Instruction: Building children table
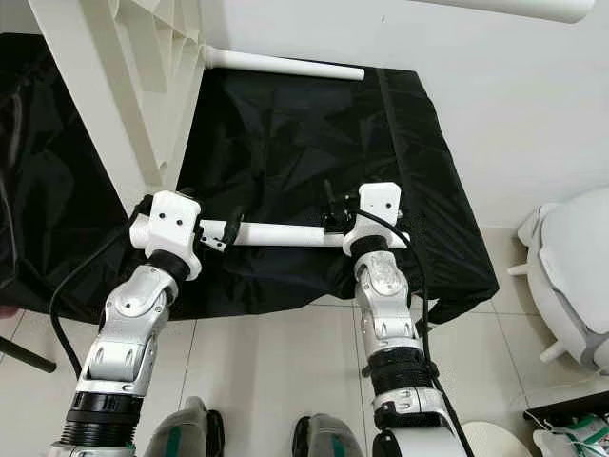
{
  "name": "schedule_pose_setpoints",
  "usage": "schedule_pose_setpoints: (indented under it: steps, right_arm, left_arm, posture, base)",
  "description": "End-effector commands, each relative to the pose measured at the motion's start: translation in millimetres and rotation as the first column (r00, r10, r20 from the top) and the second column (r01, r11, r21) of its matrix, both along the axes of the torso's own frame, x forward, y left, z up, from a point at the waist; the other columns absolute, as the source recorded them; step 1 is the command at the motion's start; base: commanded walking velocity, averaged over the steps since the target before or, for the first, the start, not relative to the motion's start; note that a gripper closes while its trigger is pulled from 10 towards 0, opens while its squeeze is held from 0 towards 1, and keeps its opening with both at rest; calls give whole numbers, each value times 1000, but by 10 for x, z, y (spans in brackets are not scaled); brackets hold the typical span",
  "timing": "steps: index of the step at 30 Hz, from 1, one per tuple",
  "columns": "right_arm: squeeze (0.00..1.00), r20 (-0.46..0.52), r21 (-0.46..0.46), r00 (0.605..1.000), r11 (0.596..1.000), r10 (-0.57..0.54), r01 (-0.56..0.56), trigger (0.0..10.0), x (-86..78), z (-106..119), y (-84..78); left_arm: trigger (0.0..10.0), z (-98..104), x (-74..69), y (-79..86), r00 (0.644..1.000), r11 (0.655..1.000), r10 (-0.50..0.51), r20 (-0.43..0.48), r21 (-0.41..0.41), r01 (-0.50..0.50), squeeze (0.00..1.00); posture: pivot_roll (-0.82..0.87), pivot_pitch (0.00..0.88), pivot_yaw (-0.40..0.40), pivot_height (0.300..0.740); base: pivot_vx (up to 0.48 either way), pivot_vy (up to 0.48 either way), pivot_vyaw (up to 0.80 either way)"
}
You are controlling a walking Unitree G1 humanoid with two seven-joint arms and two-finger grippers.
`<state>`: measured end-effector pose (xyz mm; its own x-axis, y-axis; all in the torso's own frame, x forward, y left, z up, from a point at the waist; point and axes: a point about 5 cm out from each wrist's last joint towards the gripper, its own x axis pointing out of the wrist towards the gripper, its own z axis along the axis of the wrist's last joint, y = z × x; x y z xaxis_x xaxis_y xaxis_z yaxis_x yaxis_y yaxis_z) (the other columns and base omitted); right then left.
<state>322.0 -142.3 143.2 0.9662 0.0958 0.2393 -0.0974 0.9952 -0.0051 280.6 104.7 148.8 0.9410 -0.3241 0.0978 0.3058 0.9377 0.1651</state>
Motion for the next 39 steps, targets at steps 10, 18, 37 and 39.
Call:
schedule_pose_setpoints:
  steps: [10, 18, 37, 39]
  right_arm:
    - [0, 5, -16, 1000, 1000, -19, 19, 10000, 7, -7, -47]
    - [0, 3, -16, 1000, 999, -28, 28, 10000, 0, -17, -47]
    - [0, 5, -16, 1000, 999, -31, 31, 10000, 2, -18, -37]
    - [0, 6, -17, 999, 999, -34, 34, 10000, -3, -18, -41]
  left_arm:
    - [10000, -178, -121, -104, 995, 997, -37, -92, 62, 43, 0]
    - [10000, -207, -176, -88, 994, 996, -37, -105, 76, 45, 0]
    - [10000, -104, -238, -132, 980, 991, -68, -187, -128, 44, 0]
    - [10000, -104, -281, -188, 956, 954, -121, -268, -297, 37, 0]
  posture:
    - [-1, 6, -36, 740]
    - [5, 14, -32, 740]
    - [9, 20, -30, 740]
    - [9, 20, -30, 740]
  base:
    - [0, 0, 0]
    - [0, 0, 0]
    - [0, 0, 0]
    - [0, 0, 0]
